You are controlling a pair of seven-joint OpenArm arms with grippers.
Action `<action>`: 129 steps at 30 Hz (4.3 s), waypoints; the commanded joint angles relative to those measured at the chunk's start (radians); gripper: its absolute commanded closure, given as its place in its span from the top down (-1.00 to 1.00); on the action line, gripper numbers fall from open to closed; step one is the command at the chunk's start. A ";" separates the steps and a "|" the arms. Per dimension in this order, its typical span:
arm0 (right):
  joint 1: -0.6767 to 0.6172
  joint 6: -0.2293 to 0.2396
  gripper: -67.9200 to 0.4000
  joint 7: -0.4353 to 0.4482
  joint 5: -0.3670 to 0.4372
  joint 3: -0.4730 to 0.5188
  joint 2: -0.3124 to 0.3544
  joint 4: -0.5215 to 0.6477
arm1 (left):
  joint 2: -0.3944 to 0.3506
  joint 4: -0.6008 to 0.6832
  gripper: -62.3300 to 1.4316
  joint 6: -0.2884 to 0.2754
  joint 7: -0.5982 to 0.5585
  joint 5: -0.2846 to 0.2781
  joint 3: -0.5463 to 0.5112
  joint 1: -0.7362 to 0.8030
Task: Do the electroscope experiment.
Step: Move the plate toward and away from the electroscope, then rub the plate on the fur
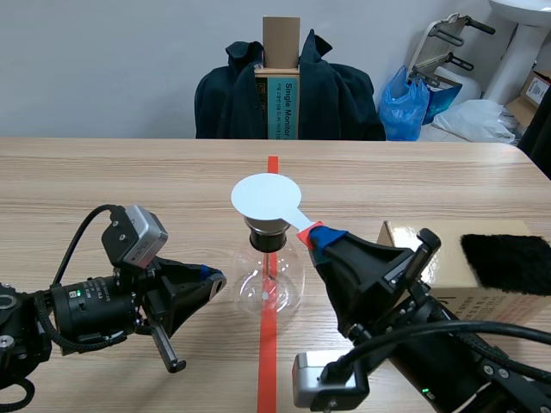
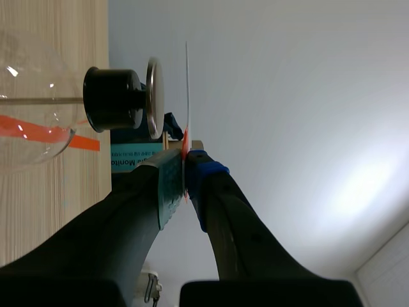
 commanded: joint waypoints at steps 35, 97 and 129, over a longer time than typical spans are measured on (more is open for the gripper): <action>-0.311 -0.110 -0.96 -0.398 0.238 0.189 0.048 0.435 | 0.002 0.022 -0.87 0.002 -0.013 -0.013 -0.007 -0.005; -0.476 -0.095 -0.97 -0.400 0.422 0.434 0.058 0.354 | -0.200 0.755 1.00 0.003 -0.142 -0.069 -0.488 0.736; -0.285 0.136 -0.97 -0.242 0.255 0.408 0.055 -0.030 | -0.200 0.755 1.00 0.003 -0.142 -0.069 -0.488 0.736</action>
